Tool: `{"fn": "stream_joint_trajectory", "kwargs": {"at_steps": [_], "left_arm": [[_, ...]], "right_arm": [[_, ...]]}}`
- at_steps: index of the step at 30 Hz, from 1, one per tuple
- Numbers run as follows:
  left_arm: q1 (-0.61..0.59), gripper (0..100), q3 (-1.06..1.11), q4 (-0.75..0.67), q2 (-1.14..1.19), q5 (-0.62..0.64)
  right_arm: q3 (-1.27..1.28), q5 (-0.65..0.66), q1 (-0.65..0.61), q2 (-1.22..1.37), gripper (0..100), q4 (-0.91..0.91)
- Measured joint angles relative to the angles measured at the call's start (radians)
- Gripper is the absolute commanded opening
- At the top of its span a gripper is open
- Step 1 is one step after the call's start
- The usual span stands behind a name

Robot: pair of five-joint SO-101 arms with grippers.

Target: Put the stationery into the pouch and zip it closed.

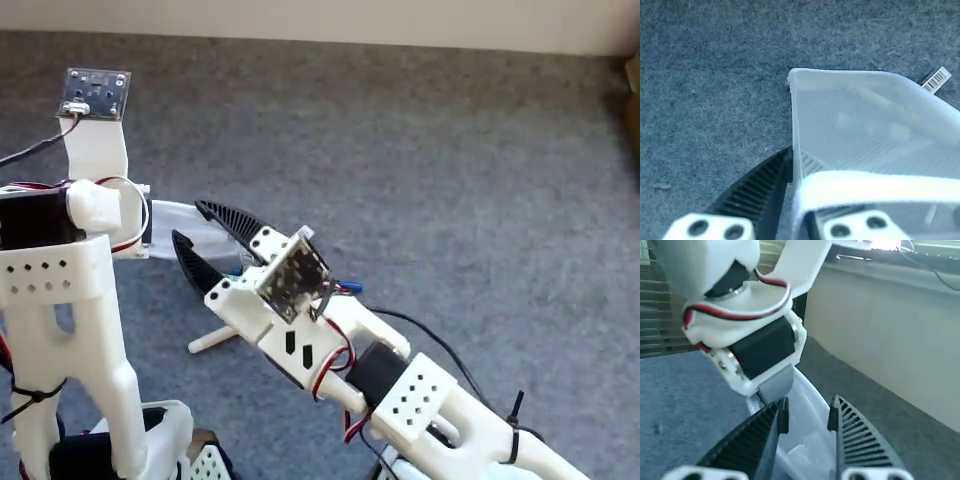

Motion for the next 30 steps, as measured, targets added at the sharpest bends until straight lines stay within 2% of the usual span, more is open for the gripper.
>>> {"fn": "stream_joint_trajectory", "kwargs": {"at_steps": [3,7,14,23,30], "left_arm": [[0.000,1,0.000,0.000,0.000,0.000],[0.000,1,0.000,0.000,0.000,0.000],[-0.041,1,0.000,0.000,0.002,0.002],[-0.137,1,0.000,0.000,0.002,0.002],[-0.184,1,-0.031,0.000,0.002,0.002]], "right_arm": [[-0.095,-0.089,0.026,0.000,13.0,0.149],[-0.262,-0.229,0.135,0.002,13.0,0.368],[-0.466,-0.265,0.247,0.000,13.0,0.695],[-0.468,-0.272,0.321,0.000,13.0,0.876],[-0.485,-0.362,0.359,0.129,13.0,0.934]]}}
